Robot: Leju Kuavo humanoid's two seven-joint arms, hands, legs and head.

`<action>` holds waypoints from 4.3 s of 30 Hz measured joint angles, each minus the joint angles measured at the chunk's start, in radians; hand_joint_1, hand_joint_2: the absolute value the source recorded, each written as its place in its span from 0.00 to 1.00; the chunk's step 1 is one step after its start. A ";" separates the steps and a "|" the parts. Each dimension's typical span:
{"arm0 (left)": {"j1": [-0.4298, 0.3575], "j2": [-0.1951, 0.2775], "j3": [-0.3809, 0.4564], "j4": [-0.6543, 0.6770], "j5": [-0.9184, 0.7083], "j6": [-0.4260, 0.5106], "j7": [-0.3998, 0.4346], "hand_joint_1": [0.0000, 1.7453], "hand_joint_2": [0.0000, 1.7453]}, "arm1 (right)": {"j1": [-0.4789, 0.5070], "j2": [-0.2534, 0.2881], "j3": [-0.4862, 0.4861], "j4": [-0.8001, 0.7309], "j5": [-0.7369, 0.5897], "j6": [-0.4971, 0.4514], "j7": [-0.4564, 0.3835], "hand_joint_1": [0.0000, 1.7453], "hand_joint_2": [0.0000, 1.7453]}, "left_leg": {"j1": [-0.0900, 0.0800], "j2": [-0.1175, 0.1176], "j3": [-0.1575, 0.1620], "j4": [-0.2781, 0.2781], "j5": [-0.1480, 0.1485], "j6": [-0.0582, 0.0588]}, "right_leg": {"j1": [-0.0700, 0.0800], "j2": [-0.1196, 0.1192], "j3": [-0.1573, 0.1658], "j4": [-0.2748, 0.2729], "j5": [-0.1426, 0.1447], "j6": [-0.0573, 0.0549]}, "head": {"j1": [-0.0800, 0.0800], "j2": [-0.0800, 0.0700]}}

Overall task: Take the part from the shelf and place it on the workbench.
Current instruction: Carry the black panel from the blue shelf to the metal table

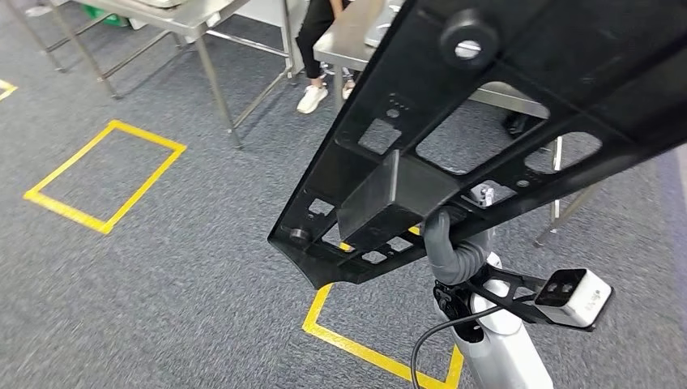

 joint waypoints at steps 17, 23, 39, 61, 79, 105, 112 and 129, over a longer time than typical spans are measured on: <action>-0.003 -0.006 0.002 0.000 0.000 -0.002 -0.005 0.00 0.00 | -0.008 0.006 0.008 0.011 -0.003 0.000 -0.003 1.00 1.00 | -0.004 0.072 0.099 -0.181 0.038 0.033 | 0.005 -0.144 -0.022 0.034 -0.004 0.037 | 0.001 0.000; -0.008 -0.006 0.002 0.000 0.000 -0.004 -0.010 0.00 0.00 | -0.013 0.008 0.010 0.019 0.000 0.000 -0.013 1.00 1.00 | -0.005 0.062 0.091 -0.125 -0.014 0.004 | 0.002 -0.098 -0.005 -0.005 0.004 0.004 | 0.000 0.000; -0.005 -0.004 0.017 0.000 0.001 -0.020 -0.007 0.00 0.00 | -0.017 0.026 0.025 0.052 0.035 -0.039 -0.026 1.00 1.00 | -0.001 -0.010 0.069 -0.175 0.059 0.049 | 0.001 -0.051 -0.047 0.114 -0.076 0.045 | 0.000 0.000; -0.003 -0.002 0.017 0.000 -0.009 -0.034 -0.014 0.00 0.00 | -0.014 0.026 0.025 0.052 0.040 -0.049 -0.031 1.00 1.00 | -0.006 0.002 -0.021 -0.041 0.062 0.017 | 0.008 -0.056 0.076 -0.010 -0.064 -0.005 | 0.000 0.000; -0.006 -0.001 0.017 0.000 -0.010 -0.034 -0.018 0.00 0.00 | -0.017 0.026 0.026 0.058 0.045 -0.048 -0.038 1.00 1.00 | -0.009 -0.003 0.193 -0.199 -0.031 0.040 | 0.002 -0.075 -0.077 0.021 0.042 0.033 | 0.001 0.000; -0.002 0.004 0.017 0.000 -0.020 -0.034 -0.021 0.00 0.00 | 0.018 0.028 0.019 0.032 0.044 -0.052 -0.045 1.00 1.00 | -0.011 -0.006 0.092 -0.170 0.045 0.063 | -0.009 -0.063 -0.084 0.256 -0.161 0.057 | 0.001 0.000; -0.001 0.004 0.017 0.000 -0.020 -0.034 -0.025 0.00 0.00 | 0.023 0.028 0.007 0.023 0.011 -0.034 -0.048 1.00 1.00 | -0.014 0.017 0.147 -0.173 0.011 0.023 | 0.001 -0.098 -0.016 0.012 -0.011 0.016 | 0.001 0.000; 0.002 0.007 0.018 0.000 -0.019 -0.037 -0.031 0.00 0.00 | 0.031 0.031 0.004 0.009 0.046 -0.044 -0.034 1.00 1.00 | -0.013 0.000 0.046 -0.162 0.083 0.050 | 0.002 -0.060 0.072 0.083 -0.082 0.039 | 0.001 0.000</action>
